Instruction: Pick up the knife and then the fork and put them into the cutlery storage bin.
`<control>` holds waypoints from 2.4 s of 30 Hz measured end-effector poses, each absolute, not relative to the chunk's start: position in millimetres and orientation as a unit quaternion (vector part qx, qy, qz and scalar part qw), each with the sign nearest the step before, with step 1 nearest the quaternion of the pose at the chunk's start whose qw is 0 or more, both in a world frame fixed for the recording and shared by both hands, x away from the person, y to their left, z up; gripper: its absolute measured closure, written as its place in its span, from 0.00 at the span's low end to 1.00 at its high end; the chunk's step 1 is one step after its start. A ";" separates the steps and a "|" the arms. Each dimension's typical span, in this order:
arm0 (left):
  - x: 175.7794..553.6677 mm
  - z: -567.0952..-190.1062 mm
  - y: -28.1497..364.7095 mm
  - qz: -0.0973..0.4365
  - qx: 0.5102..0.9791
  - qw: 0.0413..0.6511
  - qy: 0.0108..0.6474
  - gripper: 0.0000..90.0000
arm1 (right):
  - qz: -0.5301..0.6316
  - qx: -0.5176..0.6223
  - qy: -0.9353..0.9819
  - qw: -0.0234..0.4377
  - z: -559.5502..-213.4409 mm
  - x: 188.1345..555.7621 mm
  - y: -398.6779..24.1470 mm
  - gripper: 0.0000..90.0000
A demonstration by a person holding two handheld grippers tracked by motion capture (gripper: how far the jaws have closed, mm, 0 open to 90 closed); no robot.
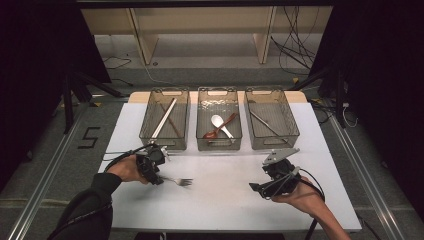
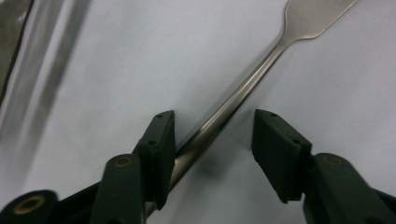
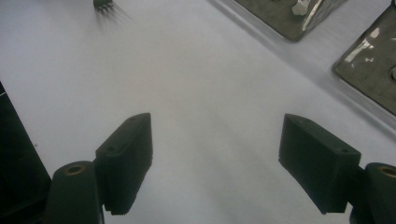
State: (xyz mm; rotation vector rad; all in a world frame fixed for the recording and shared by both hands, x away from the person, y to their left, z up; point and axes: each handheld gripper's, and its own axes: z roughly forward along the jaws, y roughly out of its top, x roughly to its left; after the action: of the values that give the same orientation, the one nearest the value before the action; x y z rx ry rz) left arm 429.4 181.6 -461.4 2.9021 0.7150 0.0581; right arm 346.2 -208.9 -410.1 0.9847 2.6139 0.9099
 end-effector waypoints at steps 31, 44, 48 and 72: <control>411.6 -452.3 170.7 0.019 0.976 0.110 0.185 0.92 | 0.301 0.329 0.889 0.100 -410.8 345.0 -206.1 0.31; 402.5 -440.3 155.9 0.013 0.971 0.141 0.190 0.92 | 0.297 0.327 0.892 0.096 -412.6 344.8 -204.2 0.31; 399.2 -433.8 150.8 0.005 0.970 0.156 0.186 0.92 | 0.301 0.325 0.891 0.099 -411.4 344.1 -203.4 0.31; 347.2 -406.2 73.1 -0.017 0.984 0.168 0.056 0.92 | 0.316 0.173 0.930 0.069 -406.5 329.2 -129.0 0.34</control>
State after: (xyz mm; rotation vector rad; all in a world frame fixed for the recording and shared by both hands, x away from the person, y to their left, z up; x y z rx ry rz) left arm 347.2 73.1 -406.2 2.7995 0.1606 -0.0485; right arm 329.2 -129.0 -406.5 0.5222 2.8013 0.9520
